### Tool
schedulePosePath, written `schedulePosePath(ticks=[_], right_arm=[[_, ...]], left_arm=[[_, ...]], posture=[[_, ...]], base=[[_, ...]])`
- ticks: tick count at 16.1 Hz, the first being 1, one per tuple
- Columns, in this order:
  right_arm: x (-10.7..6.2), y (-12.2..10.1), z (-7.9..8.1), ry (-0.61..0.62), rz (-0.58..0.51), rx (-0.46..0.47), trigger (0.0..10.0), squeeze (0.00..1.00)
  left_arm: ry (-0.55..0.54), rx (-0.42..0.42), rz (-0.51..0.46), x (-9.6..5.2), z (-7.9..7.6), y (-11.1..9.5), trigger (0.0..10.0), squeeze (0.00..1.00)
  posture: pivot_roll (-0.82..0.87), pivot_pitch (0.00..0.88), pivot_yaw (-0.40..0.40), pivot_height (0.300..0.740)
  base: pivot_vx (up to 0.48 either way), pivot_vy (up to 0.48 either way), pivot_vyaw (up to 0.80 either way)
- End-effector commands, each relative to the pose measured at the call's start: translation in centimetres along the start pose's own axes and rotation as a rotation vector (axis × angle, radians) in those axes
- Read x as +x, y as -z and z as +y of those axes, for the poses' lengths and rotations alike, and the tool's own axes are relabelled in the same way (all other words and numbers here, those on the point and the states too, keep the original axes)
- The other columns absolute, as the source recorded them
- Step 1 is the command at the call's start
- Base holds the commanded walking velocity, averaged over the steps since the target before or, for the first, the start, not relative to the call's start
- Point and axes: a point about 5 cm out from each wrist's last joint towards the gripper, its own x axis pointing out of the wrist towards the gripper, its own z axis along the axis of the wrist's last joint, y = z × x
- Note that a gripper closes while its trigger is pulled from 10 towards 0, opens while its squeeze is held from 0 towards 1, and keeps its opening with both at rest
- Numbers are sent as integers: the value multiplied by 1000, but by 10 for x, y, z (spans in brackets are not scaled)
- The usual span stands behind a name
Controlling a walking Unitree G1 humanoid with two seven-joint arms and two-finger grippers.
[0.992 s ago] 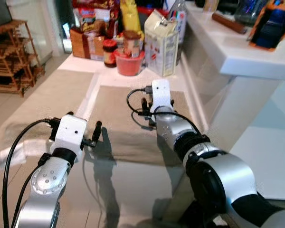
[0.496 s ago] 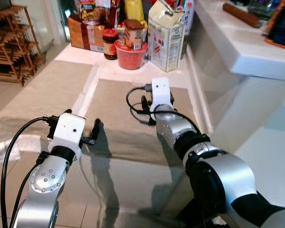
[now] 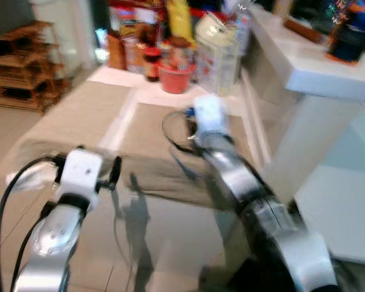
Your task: Setting the table
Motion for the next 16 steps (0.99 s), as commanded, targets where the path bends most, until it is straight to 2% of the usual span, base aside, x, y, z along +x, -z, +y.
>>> schedulePosePath(ticks=[1,2,3,4,6,9,10,16], right_arm=[[-19,-3,-19,-9,-44,-50,10000,0],[-49,9,-35,-27,-30,-67,10000,0],[-73,29,-43,-32,39,-44,10000,0],[-82,45,-41,-27,106,-34,10000,0],[-85,48,-35,-32,117,-31,10000,0],[-85,34,-26,-102,85,-10,10000,0],[-85,34,-26,-103,87,-11,10000,0],[-73,32,-23,-102,81,43,10000,0]], left_arm=[[0,-14,-8,-2,2,-1,10000,0],[17,-41,5,-2,1,4,10000,0],[24,-108,19,0,2,9,10000,0],[43,-107,5,4,3,10,10000,0],[62,-80,-15,8,4,8,10000,0],[115,-16,-86,26,-3,-7,10000,0],[114,-12,-91,27,-3,-8,10000,0],[131,4,-104,29,-8,-10,10000,0]], posture=[[187,0,-105,736],[137,0,-97,736],[111,0,-90,736],[83,0,-78,736],[72,0,-69,736],[65,0,-44,736],[66,0,-44,736],[90,0,-59,736]], base=[[0,0,0],[0,0,0],[0,0,0],[0,0,0],[0,146,0],[0,480,0],[0,480,0],[0,0,0]])
